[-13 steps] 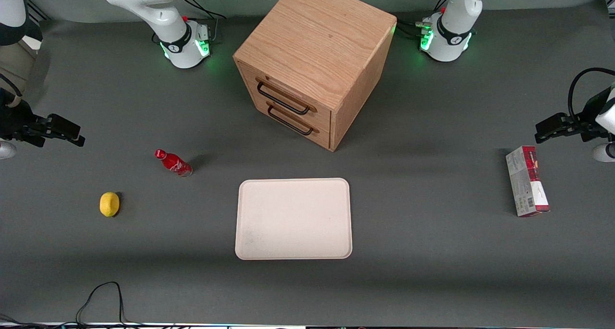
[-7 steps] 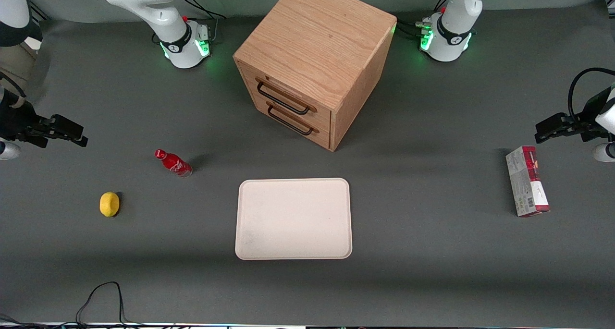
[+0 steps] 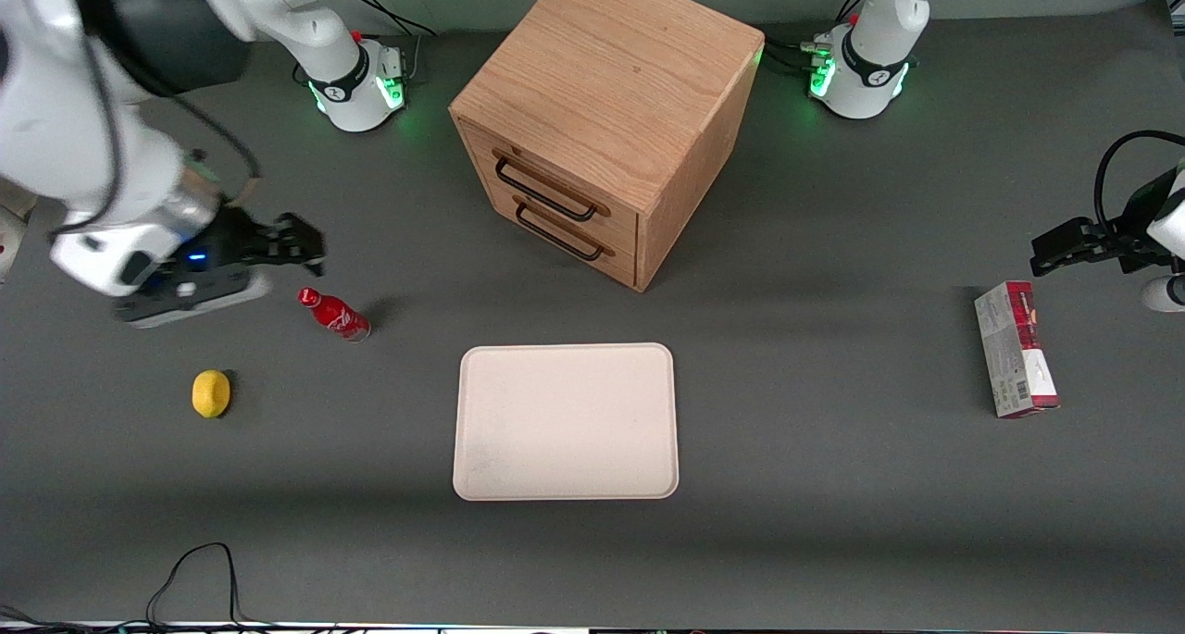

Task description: Open upper drawer

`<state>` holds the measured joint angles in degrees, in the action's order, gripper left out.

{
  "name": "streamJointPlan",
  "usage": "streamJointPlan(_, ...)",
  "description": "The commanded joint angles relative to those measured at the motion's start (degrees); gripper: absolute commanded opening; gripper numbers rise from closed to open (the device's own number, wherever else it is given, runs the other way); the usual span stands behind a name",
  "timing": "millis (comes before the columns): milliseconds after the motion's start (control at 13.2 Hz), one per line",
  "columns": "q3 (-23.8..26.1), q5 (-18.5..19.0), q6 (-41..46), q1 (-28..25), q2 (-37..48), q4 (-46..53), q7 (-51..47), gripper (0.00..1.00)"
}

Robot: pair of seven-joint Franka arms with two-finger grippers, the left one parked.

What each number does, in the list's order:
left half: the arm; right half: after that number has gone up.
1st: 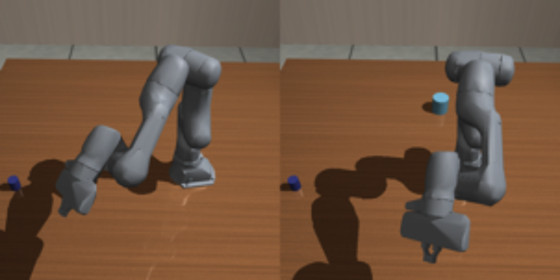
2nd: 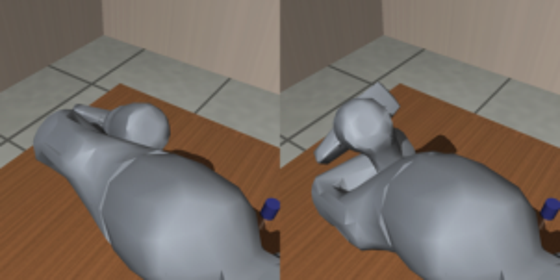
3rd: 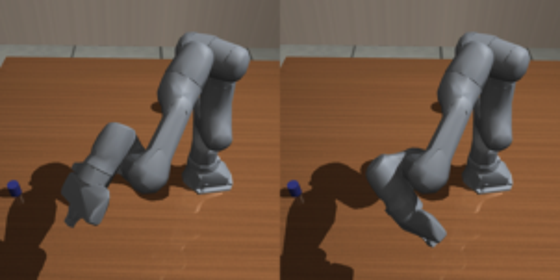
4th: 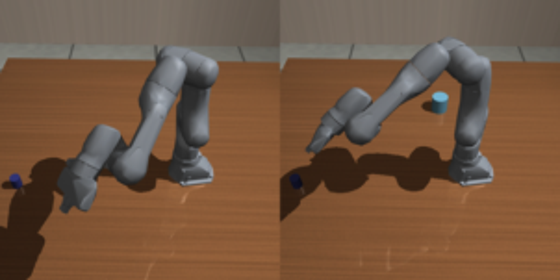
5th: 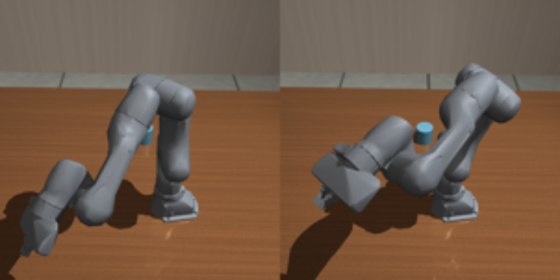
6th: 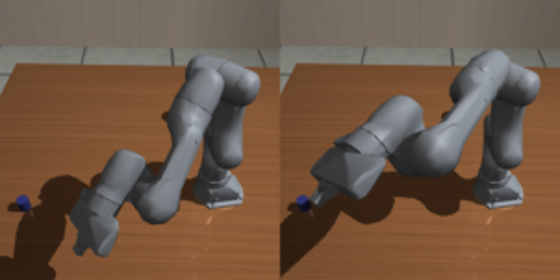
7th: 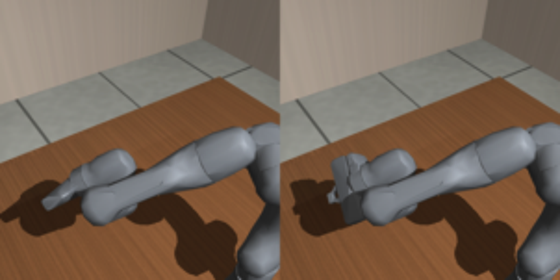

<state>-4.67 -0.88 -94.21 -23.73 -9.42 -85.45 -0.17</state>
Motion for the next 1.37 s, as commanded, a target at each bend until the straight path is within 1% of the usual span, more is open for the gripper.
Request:
streamJointPlan(0,-0.5,0.2,0.3,-8.1,-2.2,2.0,-0.5,1.0)
streamJointPlan(76,-0.4,-0.1,-0.1,-10.3,-3.1,1.9,0.0,1.0)
streamJointPlan(228,-0.4,-4.6,-0.1,-12.1,-3.8,1.6,7.8,1.0)
streamJointPlan(304,-0.4,-6.0,0.0,-13.2,-3.9,0.8,10.8,1.0)
streamJointPlan(456,-0.5,-5.6,-0.3,-16.5,-3.5,0.0,11.5,1.0)
streamJointPlan(608,-0.5,-5.3,-2.0,-18.1,-3.1,-1.9,11.8,1.0)
streamJointPlan(759,-0.5,-5.2,-3.4,-20.0,-2.6,-3.7,16.9,1.0)
streamJointPlan(911,-0.5,-5.1,-4.9,-20.6,-2.4,-5.2,19.2,1.0)
streamJointPlan(1063,-1.0,-5.3,-6.0,-20.5,-1.5,-7.1,25.2,1.0)
streamJointPlan(1291,-1.0,-6.1,-6.0,-20.5,0.4,-9.5,25.7,1.0)
